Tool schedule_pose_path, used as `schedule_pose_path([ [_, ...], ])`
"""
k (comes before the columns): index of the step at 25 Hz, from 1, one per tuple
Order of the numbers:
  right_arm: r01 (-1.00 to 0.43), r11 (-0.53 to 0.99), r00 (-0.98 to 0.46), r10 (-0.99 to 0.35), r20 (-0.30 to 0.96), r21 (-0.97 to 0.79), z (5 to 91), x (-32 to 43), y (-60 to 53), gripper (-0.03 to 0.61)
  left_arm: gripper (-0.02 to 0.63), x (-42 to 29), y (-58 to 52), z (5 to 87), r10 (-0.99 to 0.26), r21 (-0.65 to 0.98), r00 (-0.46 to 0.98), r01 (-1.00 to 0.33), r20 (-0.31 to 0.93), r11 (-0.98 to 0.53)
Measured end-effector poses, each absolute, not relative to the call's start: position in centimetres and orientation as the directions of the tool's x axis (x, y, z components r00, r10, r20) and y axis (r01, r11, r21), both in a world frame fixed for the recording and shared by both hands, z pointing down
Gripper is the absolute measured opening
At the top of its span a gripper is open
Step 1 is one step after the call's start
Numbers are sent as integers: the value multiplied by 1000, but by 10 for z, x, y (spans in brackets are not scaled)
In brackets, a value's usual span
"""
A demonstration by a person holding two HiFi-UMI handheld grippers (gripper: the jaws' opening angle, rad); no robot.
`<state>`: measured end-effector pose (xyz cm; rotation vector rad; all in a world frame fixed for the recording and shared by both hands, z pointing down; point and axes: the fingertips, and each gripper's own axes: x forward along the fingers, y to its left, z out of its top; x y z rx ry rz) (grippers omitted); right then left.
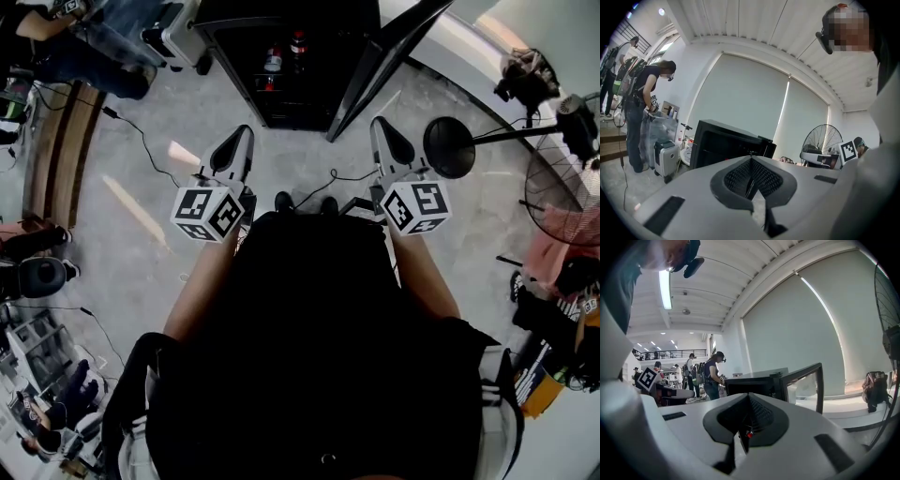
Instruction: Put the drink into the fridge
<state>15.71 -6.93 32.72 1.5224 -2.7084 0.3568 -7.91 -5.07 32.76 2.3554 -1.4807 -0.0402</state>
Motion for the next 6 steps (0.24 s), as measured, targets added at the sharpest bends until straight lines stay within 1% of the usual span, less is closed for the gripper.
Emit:
schedule_pose_path([
  [6,-847,501,-525,-841,134,-176,331,155,-68,20,15,-83,-49,329,-884,306,438,-875,166,-376],
])
